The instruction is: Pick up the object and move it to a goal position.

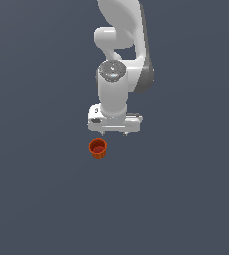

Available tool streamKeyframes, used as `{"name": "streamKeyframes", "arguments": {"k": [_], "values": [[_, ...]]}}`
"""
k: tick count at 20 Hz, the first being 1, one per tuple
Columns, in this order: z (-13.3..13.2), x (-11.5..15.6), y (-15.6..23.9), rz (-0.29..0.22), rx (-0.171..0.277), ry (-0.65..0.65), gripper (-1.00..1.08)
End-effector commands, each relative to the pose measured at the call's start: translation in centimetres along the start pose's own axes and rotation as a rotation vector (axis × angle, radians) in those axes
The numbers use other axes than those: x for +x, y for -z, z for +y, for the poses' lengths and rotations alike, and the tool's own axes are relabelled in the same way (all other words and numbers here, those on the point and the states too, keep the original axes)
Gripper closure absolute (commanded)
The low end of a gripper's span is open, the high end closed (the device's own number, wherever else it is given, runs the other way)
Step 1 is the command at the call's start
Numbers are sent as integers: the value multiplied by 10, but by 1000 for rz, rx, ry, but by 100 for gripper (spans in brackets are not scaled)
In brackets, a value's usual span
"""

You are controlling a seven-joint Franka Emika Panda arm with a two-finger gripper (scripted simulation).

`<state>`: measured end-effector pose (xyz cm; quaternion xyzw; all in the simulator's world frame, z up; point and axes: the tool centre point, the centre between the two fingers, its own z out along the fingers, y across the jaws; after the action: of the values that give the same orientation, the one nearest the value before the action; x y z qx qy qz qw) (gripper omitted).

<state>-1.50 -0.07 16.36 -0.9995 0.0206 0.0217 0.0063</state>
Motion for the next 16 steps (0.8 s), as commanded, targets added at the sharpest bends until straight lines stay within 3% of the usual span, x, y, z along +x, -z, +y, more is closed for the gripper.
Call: {"name": "streamKeyframes", "arguments": {"k": [1, 16], "values": [[0, 0, 0, 0, 0, 0, 20], [-1, -4, 2, -3, 2, 38, 20]]}}
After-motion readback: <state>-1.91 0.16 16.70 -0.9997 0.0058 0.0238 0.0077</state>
